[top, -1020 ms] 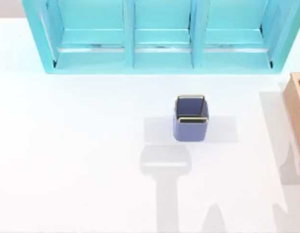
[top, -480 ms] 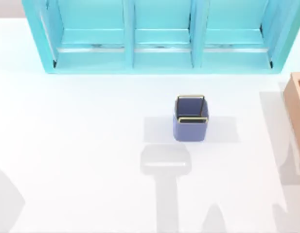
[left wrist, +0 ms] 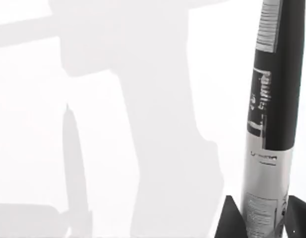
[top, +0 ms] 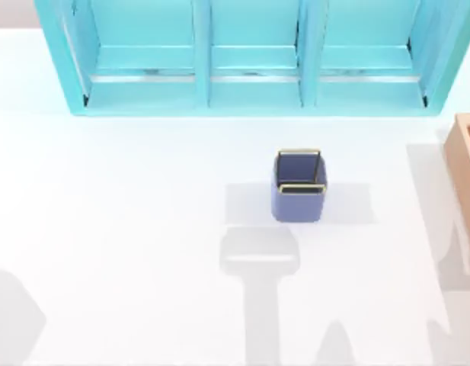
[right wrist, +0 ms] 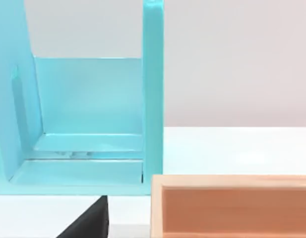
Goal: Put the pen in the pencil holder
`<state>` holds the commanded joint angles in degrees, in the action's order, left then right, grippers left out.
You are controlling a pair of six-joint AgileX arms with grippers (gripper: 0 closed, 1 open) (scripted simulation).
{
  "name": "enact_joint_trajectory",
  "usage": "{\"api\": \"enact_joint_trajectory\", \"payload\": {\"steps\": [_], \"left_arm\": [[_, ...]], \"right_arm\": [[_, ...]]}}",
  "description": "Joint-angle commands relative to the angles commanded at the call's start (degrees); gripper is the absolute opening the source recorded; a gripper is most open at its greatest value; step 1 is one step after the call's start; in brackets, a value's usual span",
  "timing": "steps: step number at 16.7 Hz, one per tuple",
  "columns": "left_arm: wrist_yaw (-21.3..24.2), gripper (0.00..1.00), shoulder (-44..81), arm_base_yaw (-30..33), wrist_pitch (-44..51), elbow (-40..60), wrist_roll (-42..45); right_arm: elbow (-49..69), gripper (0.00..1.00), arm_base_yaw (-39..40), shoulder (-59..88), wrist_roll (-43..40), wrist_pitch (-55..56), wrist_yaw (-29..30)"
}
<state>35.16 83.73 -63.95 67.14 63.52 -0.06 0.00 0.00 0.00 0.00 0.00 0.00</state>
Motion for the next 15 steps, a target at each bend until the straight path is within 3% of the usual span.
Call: {"api": "enact_joint_trajectory", "payload": {"steps": [7,15], "left_arm": [[7.2,0.0,-8.9,-5.1,-13.7,4.5,12.8],[24.1,0.0,-28.4,-15.9,-47.9,15.1,42.4]], "right_arm": [[0.0,1.0,0.0,0.0,0.0,0.0,0.0],[0.0,1.0,0.0,0.0,0.0,0.0,0.0]]}}
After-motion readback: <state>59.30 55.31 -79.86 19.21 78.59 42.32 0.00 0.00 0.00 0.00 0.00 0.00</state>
